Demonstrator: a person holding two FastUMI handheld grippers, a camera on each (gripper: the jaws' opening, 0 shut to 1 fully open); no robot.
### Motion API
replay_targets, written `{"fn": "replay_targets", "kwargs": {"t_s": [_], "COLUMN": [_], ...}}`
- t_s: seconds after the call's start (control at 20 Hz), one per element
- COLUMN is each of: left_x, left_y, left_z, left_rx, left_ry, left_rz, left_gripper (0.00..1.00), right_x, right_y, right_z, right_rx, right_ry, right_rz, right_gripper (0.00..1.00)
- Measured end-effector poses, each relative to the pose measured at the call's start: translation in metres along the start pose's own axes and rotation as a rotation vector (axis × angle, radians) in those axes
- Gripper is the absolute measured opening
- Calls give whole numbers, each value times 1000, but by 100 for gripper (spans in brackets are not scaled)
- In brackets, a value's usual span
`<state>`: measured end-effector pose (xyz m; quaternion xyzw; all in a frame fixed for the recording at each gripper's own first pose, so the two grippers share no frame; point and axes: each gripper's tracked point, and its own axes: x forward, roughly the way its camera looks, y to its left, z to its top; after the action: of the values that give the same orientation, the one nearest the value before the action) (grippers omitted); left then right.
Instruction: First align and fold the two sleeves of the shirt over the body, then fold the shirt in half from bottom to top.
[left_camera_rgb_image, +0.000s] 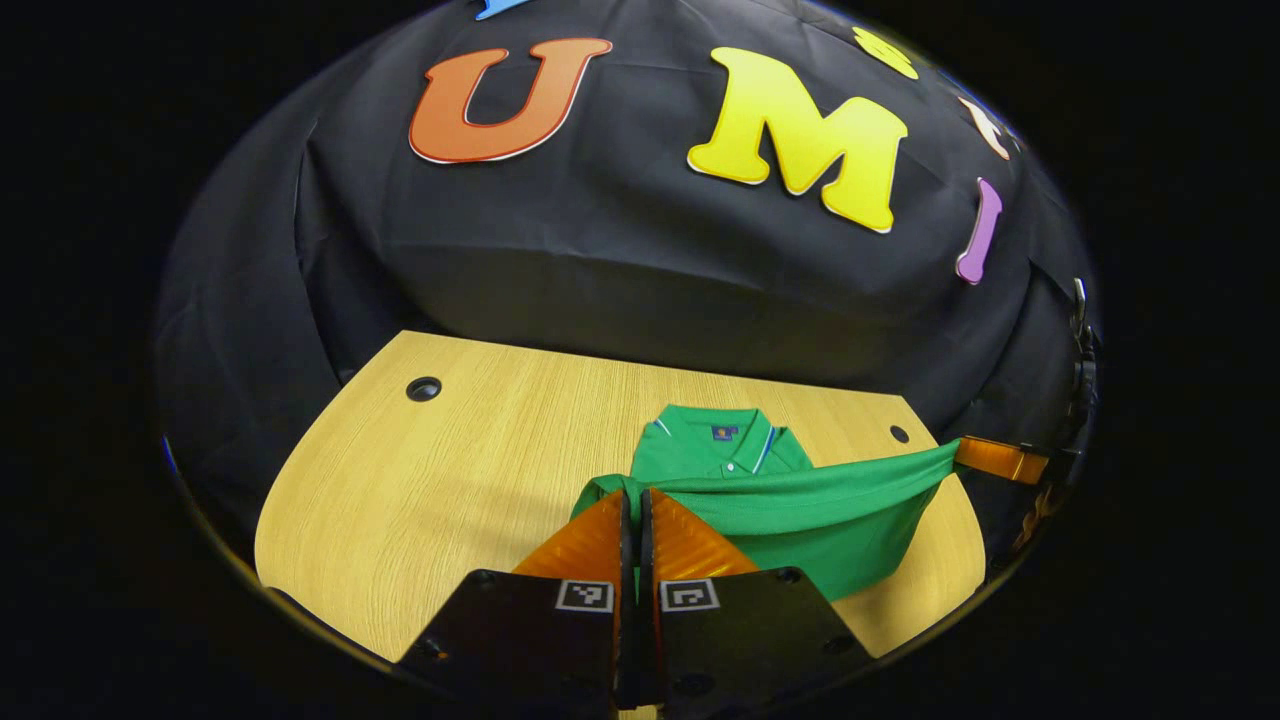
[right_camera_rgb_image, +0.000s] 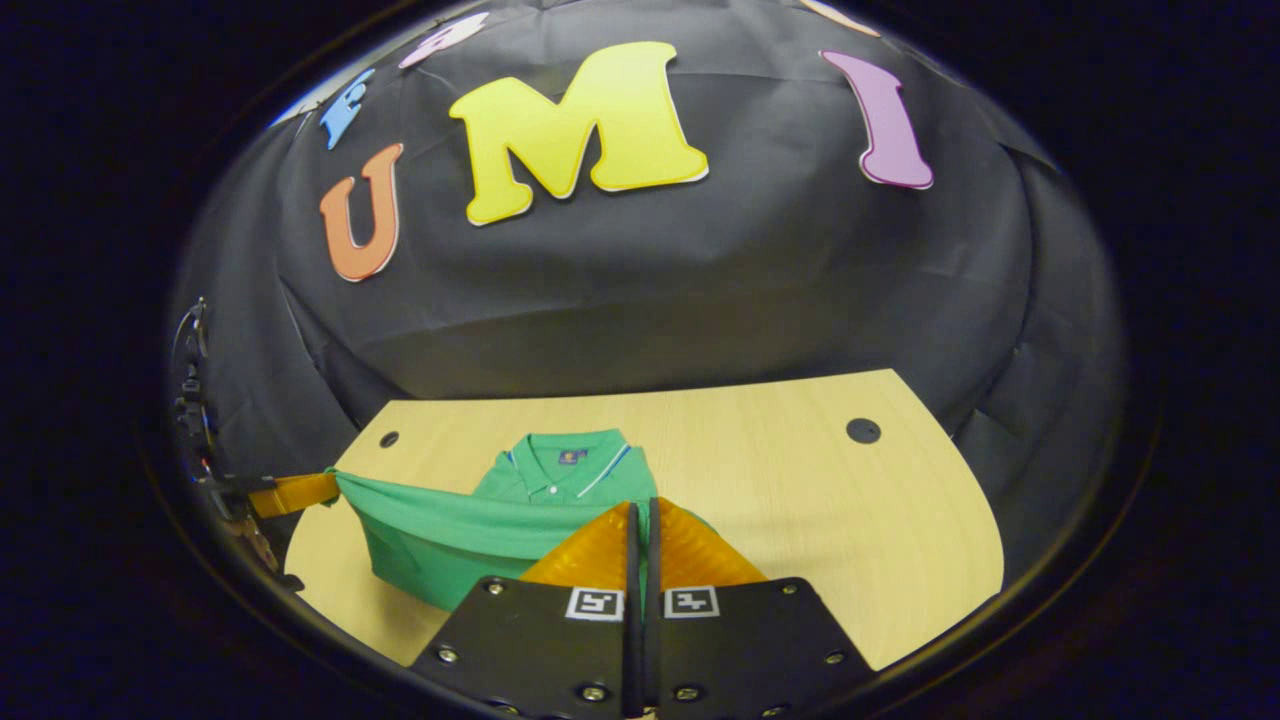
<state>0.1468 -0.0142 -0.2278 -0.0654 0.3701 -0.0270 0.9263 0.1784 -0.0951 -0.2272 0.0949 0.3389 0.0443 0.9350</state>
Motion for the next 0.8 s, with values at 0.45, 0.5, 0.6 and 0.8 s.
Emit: {"fn": "replay_targets", "kwargs": {"t_s": [0.45, 0.5, 0.6, 0.8], "left_x": [103, 115, 134, 163], "left_y": [10, 12, 18, 21], "left_z": [40, 34, 22, -3], "left_rx": [-19, -20, -20, -71], "left_ry": [-5, 8, 32, 77], "left_rz": [-8, -5, 3, -9], "left_gripper": [3, 3, 3, 3], "right_x": [99, 113, 134, 166], "right_y": [-9, -9, -11, -20], "right_z": [50, 45, 31, 4], "right_rx": [22, 19, 18, 23], "right_ry": [-36, -23, 6, 65], "right_rz": [3, 0, -3, -26], "right_gripper": [1, 1, 1, 1]}}
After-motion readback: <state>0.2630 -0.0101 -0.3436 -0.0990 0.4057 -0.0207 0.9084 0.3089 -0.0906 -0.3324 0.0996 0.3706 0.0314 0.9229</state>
